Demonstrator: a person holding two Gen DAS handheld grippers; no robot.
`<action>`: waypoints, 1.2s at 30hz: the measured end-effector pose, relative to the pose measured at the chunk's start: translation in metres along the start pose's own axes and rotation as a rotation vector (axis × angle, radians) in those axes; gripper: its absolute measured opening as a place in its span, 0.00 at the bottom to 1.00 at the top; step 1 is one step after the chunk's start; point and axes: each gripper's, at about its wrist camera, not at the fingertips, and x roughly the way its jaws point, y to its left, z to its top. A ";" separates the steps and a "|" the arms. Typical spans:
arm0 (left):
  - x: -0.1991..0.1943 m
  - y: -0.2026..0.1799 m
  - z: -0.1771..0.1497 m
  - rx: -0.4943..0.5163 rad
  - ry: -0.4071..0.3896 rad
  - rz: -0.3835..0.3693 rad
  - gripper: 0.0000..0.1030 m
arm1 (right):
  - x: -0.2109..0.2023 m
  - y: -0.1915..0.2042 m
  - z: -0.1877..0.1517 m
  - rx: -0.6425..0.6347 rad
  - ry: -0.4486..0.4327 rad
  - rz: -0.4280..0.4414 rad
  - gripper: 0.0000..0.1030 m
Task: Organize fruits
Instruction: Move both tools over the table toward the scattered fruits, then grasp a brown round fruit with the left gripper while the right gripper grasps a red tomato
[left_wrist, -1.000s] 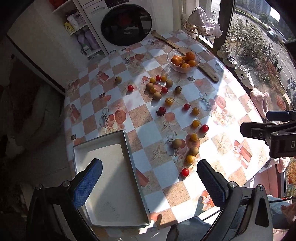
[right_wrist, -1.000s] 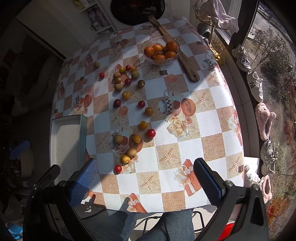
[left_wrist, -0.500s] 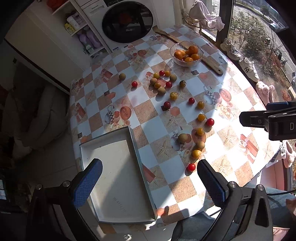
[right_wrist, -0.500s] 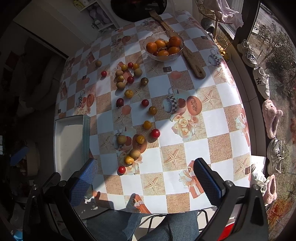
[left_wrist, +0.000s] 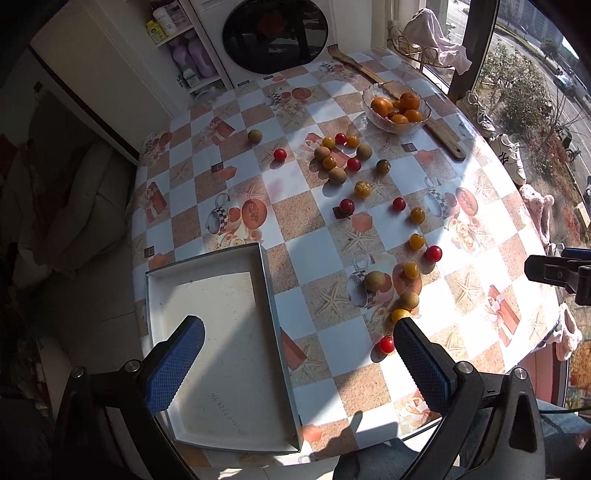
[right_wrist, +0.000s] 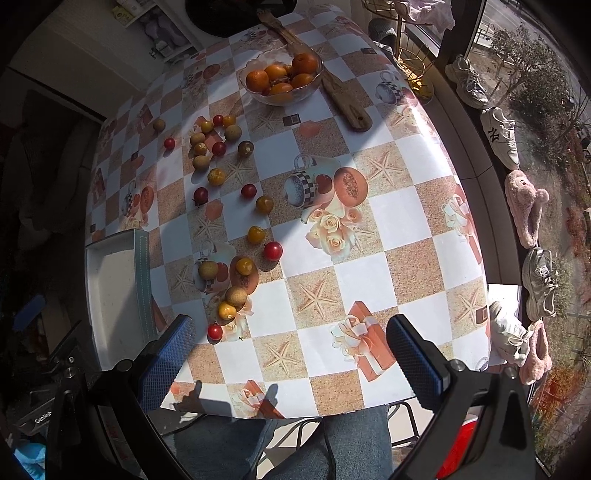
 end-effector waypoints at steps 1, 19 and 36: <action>0.006 0.000 -0.001 -0.003 0.007 -0.005 1.00 | 0.001 -0.001 -0.001 0.000 0.002 -0.009 1.00; 0.117 -0.031 0.013 -0.046 0.111 -0.116 1.00 | 0.051 -0.012 -0.028 -0.017 0.059 -0.119 1.00; 0.165 -0.043 0.012 -0.059 0.127 -0.082 1.00 | 0.104 0.007 0.020 -0.029 0.038 -0.097 1.00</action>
